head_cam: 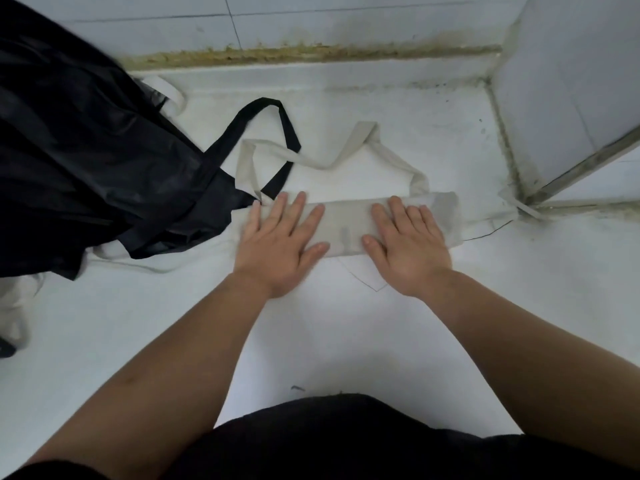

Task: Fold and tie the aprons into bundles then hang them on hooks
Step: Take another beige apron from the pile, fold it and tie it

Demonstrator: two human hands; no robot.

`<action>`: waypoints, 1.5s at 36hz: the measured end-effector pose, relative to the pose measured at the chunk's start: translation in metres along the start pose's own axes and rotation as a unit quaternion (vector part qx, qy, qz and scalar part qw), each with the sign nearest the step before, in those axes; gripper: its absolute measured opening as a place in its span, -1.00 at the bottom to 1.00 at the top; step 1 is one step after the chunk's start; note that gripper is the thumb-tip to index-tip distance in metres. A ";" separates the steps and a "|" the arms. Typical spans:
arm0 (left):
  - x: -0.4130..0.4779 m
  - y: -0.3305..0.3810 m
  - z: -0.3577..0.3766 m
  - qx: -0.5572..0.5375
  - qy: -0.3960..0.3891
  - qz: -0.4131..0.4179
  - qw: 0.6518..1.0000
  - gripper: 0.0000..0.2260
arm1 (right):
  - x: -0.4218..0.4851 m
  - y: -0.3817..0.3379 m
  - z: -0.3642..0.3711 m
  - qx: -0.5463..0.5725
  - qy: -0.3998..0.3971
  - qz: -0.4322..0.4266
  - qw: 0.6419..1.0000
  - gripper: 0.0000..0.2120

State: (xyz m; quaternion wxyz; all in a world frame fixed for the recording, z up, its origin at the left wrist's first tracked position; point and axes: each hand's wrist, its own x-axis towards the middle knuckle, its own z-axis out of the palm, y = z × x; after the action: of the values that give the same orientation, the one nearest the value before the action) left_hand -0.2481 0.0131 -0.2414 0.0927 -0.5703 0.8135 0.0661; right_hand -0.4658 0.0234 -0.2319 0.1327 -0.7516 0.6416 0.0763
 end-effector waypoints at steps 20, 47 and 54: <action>-0.061 0.009 -0.009 -0.261 0.251 -0.365 0.858 -0.56 | -0.015 -0.004 -0.003 0.023 -0.040 0.027 0.999 -0.38; -0.034 0.029 0.001 -0.311 0.235 -0.154 0.908 -0.68 | -0.023 -0.022 0.001 0.044 -0.027 -0.009 0.999 -0.38; -0.026 0.011 0.017 -0.104 0.224 0.018 0.969 -0.64 | -0.022 -0.019 0.005 0.061 -0.008 -0.013 0.998 -0.32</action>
State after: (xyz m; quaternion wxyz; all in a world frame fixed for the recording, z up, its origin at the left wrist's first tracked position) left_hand -0.2489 0.0441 -0.2526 -0.1524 -0.5622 0.8125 0.0227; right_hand -0.4504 0.0483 -0.2287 0.1843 -0.7496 0.6344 0.0415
